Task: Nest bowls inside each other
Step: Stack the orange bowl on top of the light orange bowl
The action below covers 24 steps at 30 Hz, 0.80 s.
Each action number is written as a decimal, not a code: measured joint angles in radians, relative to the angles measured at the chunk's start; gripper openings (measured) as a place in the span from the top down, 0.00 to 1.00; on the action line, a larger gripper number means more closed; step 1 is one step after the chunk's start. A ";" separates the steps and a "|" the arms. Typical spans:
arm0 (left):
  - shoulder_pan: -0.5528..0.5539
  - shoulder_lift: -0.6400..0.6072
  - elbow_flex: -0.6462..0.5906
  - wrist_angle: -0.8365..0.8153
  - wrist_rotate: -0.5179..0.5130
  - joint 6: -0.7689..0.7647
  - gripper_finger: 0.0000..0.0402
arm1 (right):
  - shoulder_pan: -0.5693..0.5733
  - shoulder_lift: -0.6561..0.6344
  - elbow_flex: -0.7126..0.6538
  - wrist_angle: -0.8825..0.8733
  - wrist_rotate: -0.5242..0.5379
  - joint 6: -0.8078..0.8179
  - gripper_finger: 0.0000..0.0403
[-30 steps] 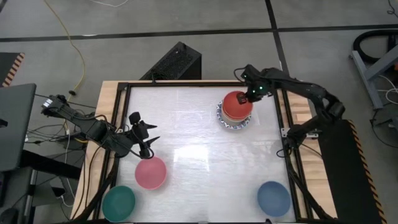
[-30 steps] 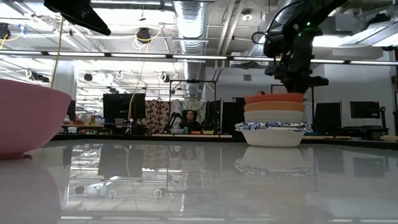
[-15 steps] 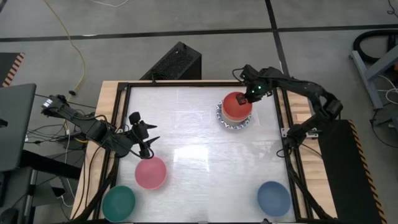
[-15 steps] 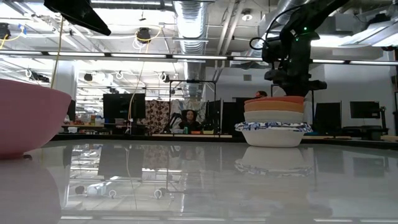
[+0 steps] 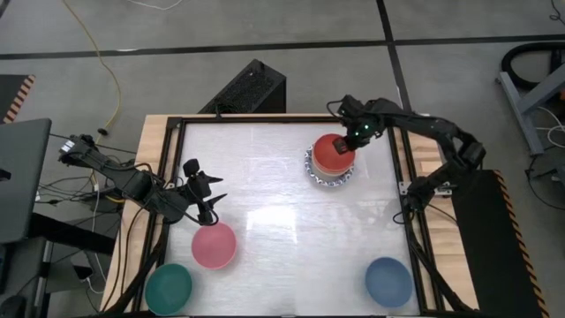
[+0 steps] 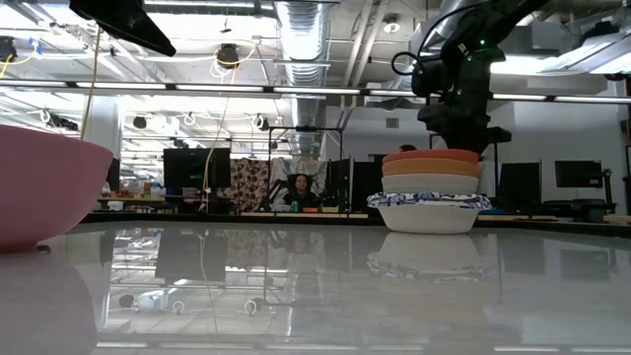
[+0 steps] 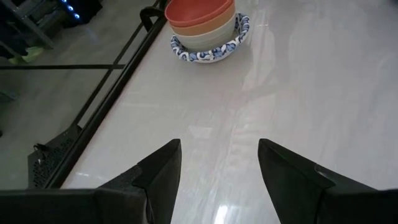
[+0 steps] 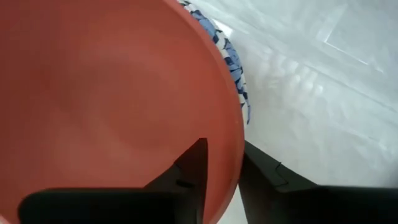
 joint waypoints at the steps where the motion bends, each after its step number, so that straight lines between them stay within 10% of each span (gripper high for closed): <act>1: 0.000 0.000 0.000 0.000 0.000 0.000 0.49 | 0.002 0.000 0.000 0.000 0.000 -0.001 0.72; 24: 0.000 0.000 0.000 -0.014 -0.005 -0.008 0.49 | 0.039 -0.207 0.000 0.012 0.148 0.011 0.69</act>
